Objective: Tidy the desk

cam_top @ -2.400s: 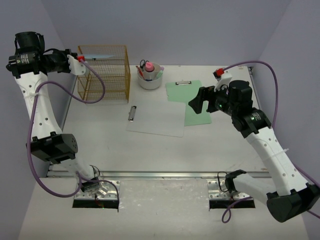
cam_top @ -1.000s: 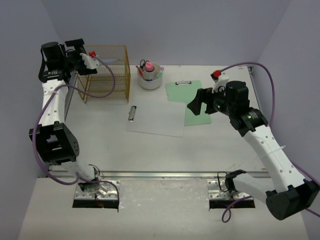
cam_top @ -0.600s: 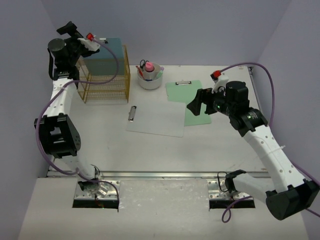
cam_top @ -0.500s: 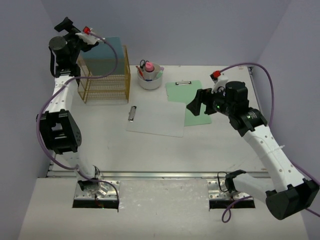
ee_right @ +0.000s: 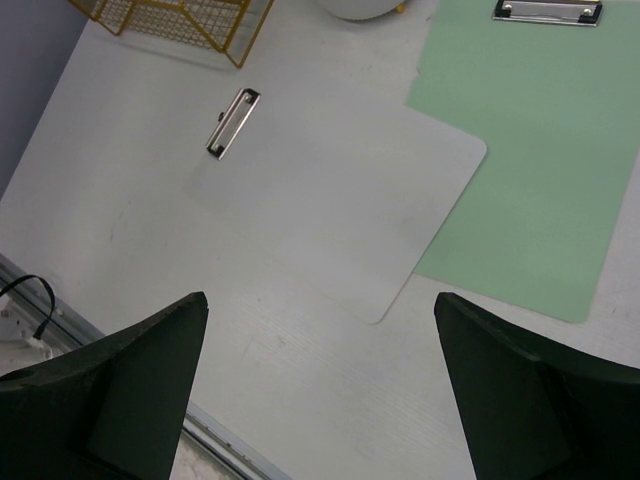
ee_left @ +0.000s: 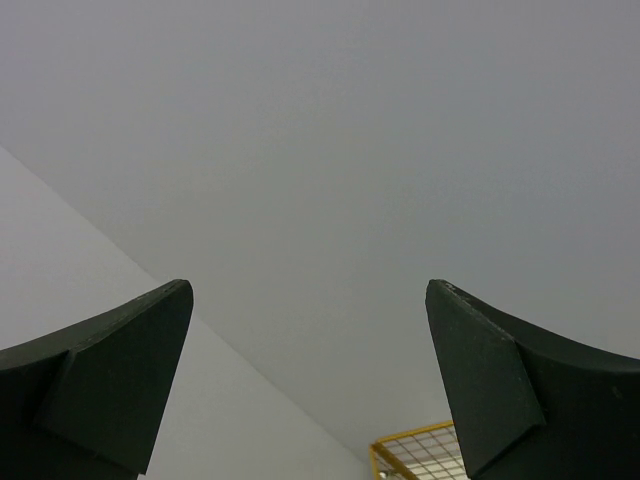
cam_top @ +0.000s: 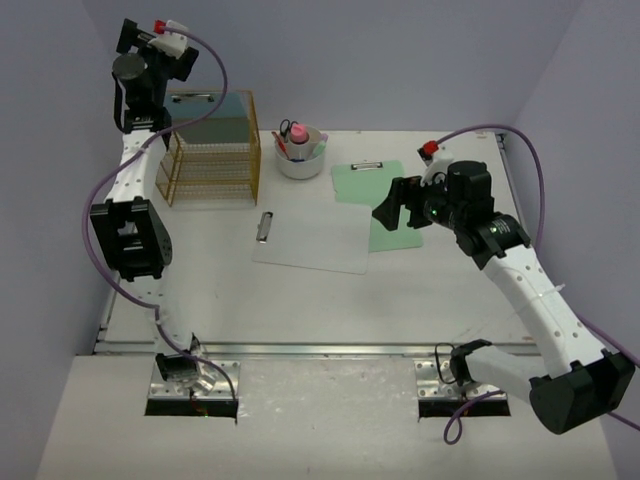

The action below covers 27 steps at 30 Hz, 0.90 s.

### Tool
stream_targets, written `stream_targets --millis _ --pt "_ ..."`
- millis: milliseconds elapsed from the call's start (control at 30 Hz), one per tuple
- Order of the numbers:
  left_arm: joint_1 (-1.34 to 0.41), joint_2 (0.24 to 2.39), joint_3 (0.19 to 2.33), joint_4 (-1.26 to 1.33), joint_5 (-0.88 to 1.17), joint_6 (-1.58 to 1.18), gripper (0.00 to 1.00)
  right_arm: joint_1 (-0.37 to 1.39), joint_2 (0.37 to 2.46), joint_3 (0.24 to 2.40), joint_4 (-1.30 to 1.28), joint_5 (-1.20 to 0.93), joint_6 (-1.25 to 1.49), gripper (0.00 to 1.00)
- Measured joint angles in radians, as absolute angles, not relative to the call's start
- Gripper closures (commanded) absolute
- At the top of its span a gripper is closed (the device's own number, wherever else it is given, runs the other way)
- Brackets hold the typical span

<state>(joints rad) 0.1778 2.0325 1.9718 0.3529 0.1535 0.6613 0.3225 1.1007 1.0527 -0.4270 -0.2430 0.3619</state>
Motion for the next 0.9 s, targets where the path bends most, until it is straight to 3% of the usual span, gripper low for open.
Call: stream_targets --millis 167,300,333,500,567,667,833,900 --pt "0.185 1.959 1.781 0.419 0.202 0.517 0.00 0.322 1.100 1.047 -0.426 -0.240 0.348 0.06" --pt "0.198 1.804 1.593 0.439 0.288 0.388 0.00 0.318 1.112 1.031 -0.428 -0.214 0.296 0.15" --pt "0.199 1.757 1.564 0.435 0.311 0.362 0.00 0.315 1.123 1.029 -0.429 -0.205 0.279 0.18" --pt "0.205 1.441 1.474 0.395 0.445 0.315 0.00 0.279 1.253 1.047 -0.470 -0.199 0.160 0.57" --pt "0.205 1.298 1.427 0.364 0.487 0.315 0.06 0.271 1.340 1.075 -0.494 -0.216 0.118 0.59" --pt "0.202 1.117 1.339 0.257 0.526 0.303 0.14 0.271 1.458 1.132 -0.525 -0.248 0.105 0.56" --pt "0.189 0.918 1.175 -0.054 0.541 0.240 0.37 0.272 1.524 1.171 -0.513 -0.273 0.154 0.46" --pt "0.170 0.864 1.074 -0.166 0.517 0.204 0.38 0.272 1.524 1.171 -0.505 -0.272 0.183 0.45"
